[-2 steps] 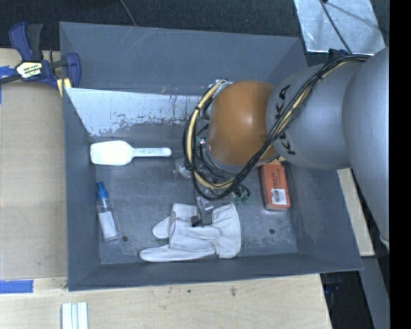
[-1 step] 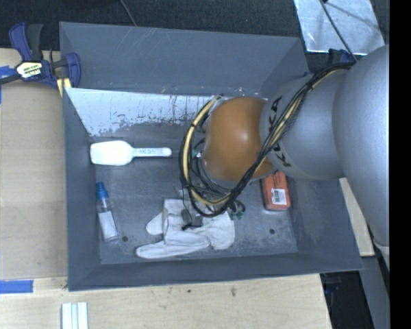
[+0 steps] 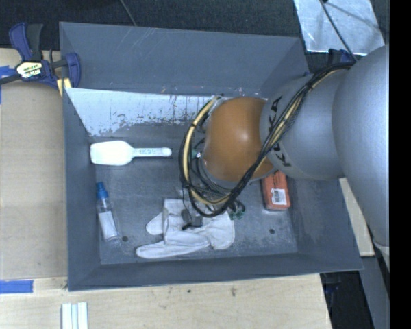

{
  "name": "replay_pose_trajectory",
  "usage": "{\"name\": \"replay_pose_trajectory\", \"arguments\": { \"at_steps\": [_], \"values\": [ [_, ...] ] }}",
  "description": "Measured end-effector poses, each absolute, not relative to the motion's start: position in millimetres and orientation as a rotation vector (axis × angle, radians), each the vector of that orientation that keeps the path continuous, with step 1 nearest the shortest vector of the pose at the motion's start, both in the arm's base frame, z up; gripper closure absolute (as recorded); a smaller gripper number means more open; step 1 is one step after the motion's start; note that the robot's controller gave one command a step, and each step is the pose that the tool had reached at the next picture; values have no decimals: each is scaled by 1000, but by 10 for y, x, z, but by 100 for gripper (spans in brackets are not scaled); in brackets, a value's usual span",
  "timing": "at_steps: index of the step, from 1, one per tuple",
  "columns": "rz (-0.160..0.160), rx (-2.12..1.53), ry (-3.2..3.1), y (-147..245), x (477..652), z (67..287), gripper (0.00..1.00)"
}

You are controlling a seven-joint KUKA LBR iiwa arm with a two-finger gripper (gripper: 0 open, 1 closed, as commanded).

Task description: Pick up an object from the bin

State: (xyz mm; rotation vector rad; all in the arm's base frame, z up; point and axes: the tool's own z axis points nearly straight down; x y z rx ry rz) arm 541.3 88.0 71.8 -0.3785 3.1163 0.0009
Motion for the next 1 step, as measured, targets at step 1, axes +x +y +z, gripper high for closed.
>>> {"name": "replay_pose_trajectory", "arguments": {
  "at_steps": [1],
  "values": [
    [0,-450,3105,869,5512,2092,100]
  ]
}}
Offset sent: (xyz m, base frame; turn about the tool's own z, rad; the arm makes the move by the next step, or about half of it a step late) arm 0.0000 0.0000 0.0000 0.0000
